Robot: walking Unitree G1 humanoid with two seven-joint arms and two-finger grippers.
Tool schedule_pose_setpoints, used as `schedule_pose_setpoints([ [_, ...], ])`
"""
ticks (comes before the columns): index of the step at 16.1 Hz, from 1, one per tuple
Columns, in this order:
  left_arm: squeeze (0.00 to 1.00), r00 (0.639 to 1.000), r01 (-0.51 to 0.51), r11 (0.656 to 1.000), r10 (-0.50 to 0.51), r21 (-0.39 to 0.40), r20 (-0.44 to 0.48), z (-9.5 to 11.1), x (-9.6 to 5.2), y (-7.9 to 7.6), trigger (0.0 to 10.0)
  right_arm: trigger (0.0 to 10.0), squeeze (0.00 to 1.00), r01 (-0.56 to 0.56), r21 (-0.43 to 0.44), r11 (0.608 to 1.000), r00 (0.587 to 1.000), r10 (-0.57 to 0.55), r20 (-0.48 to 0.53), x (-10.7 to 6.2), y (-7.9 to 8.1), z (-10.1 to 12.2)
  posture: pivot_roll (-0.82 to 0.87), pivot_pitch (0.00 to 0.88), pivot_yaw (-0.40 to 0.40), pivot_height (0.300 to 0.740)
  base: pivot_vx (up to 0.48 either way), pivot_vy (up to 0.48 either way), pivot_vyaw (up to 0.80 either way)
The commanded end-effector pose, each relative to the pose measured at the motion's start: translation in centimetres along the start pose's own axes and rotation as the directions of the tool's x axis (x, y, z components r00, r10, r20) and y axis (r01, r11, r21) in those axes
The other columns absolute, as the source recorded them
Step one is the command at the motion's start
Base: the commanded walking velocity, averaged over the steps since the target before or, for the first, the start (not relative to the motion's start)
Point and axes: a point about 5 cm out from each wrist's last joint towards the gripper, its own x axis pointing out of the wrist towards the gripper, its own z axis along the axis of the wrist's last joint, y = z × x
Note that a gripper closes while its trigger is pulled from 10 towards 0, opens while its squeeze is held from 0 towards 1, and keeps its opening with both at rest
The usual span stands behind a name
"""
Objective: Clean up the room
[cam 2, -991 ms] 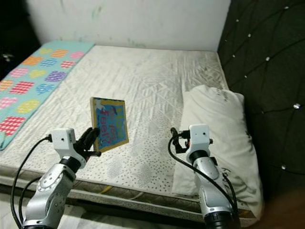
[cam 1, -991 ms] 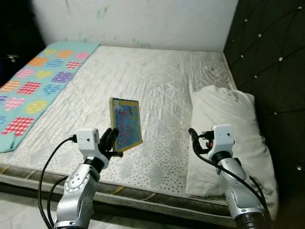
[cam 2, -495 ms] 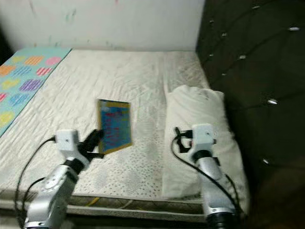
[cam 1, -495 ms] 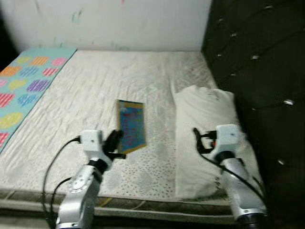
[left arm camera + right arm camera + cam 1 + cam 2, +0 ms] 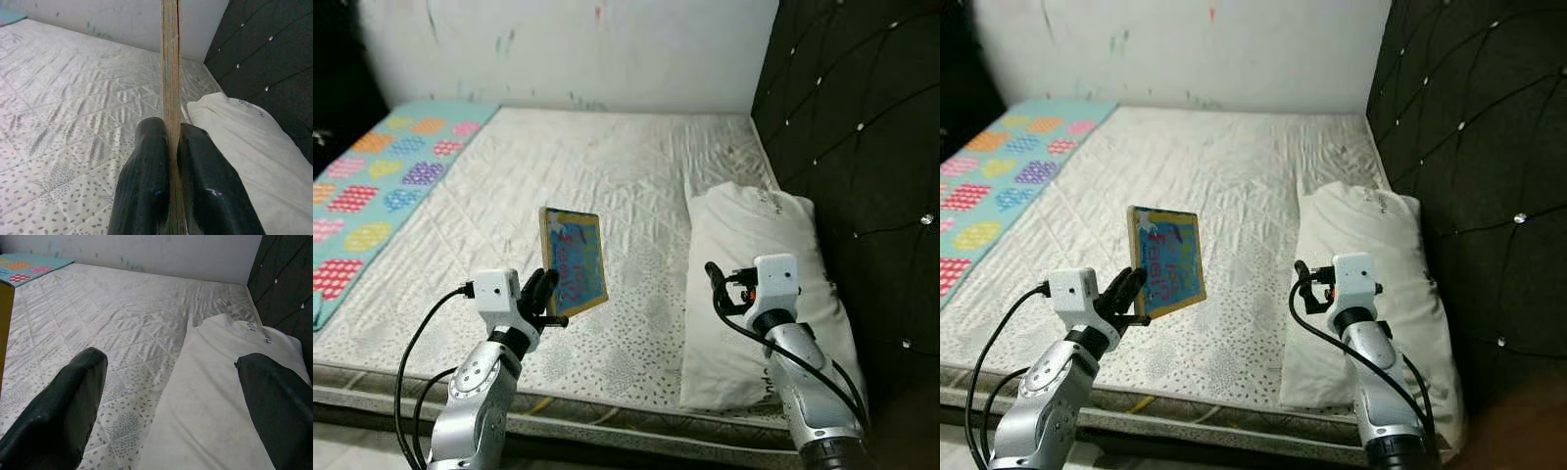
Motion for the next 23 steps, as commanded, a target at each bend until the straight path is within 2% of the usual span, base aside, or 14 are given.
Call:
schedule_pose_setpoints([
  [1,0.00,0.999,0.010,1.000,-0.010,0.011,0.038,0.92,0.24,-0.21,10.0,10.0,0.00,0.003,0.001,1.000,1.000,-0.003,0.002,0.07,0.01,0.16,-0.15,0.000,0.032,0.740,0.000,0.000,0.00],
  [14,0.00,0.999,0.009,1.000,-0.009,0.011,0.038,0.91,0.25,-0.22,10.0,10.0,0.00,0.002,0.000,1.000,1.000,-0.002,0.002,0.08,0.01,0.16,-0.15,0.000,0.031,0.740,0.000,0.000,0.00],
  [16,0.00,0.995,0.072,0.997,-0.072,0.003,0.069,1.23,0.26,-0.90,10.0,10.0,0.00,-0.004,0.001,1.000,1.000,0.004,0.001,0.38,0.02,0.31,-0.16,0.000,0.024,0.740,0.433,0.000,0.00],
  [18,0.00,0.996,0.069,0.998,-0.069,0.004,0.064,1.17,0.29,-0.88,10.0,10.0,0.00,-0.004,0.000,1.000,1.000,0.004,0.000,0.37,-0.01,0.28,-0.16,0.000,0.025,0.740,0.379,0.000,0.00],
  [20,0.00,0.999,0.031,0.999,-0.031,0.005,0.045,0.91,0.36,-0.55,10.0,10.0,0.00,-0.005,-0.003,1.000,1.000,0.005,-0.001,0.37,-0.05,0.27,-0.16,0.000,0.022,0.740,0.000,0.000,0.00],
  [23,0.00,0.998,0.034,0.999,-0.034,-0.004,0.051,0.92,0.41,-0.63,10.0,10.0,0.00,-0.005,-0.008,1.000,1.000,0.005,-0.003,0.37,-0.19,0.24,-0.16,0.000,0.018,0.740,0.000,0.000,0.00],
])
